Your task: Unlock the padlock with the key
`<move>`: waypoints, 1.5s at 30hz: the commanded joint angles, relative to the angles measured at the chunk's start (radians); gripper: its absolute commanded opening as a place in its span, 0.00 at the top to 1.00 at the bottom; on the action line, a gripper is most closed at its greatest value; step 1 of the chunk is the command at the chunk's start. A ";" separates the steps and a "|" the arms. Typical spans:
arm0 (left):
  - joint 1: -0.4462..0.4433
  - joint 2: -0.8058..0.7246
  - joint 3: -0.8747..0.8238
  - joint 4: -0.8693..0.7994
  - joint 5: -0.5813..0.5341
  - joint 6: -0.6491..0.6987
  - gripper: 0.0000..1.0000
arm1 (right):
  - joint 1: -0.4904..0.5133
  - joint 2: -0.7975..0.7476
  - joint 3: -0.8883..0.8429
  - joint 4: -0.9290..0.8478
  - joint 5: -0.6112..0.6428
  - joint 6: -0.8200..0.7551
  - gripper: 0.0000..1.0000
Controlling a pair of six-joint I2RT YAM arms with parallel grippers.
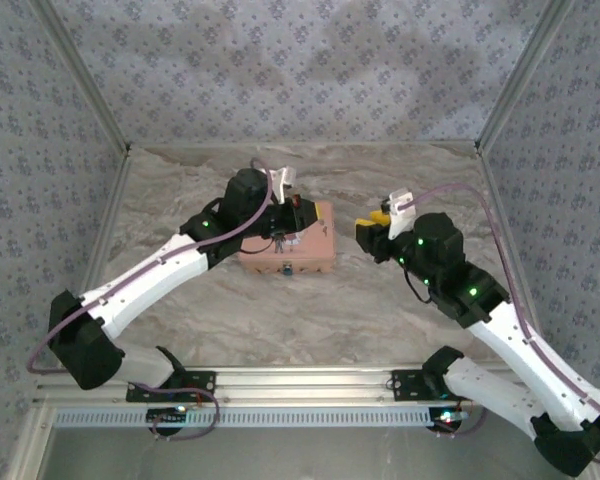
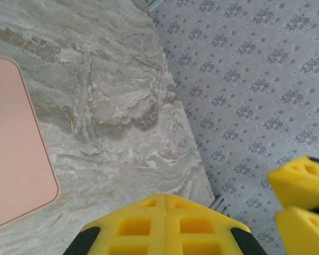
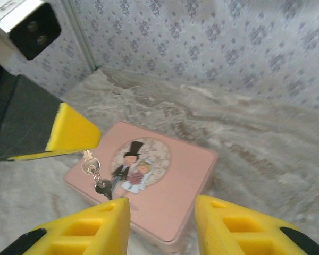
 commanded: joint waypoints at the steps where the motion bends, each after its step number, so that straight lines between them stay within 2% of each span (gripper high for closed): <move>1: 0.009 -0.047 -0.014 0.075 0.031 0.092 1.00 | -0.107 0.024 -0.012 0.040 -0.341 0.202 0.63; 4: 0.010 -0.055 -0.025 0.127 0.073 0.105 1.00 | -0.184 0.051 -0.060 0.217 -0.516 0.345 0.65; 7: 0.011 -0.064 -0.045 0.194 0.116 0.100 1.00 | -0.223 0.078 -0.104 0.390 -0.629 0.487 0.66; 9: 0.011 -0.075 -0.068 0.254 0.139 0.087 1.00 | -0.226 0.087 -0.123 0.471 -0.664 0.541 0.65; 13: 0.002 -0.091 -0.091 0.320 0.154 0.070 1.00 | -0.223 0.080 -0.173 0.624 -0.676 0.629 0.56; 18: -0.026 -0.093 -0.094 0.345 0.140 0.070 1.00 | -0.217 0.084 -0.224 0.747 -0.656 0.712 0.54; 26: -0.042 -0.078 -0.104 0.402 0.127 0.042 1.00 | -0.199 0.093 -0.253 0.812 -0.630 0.759 0.59; 35: -0.054 -0.068 -0.094 0.425 0.123 0.032 1.00 | -0.173 0.112 -0.246 0.819 -0.633 0.757 0.56; 45: -0.057 -0.065 -0.087 0.432 0.108 0.033 1.00 | -0.163 0.110 -0.254 0.815 -0.644 0.753 0.66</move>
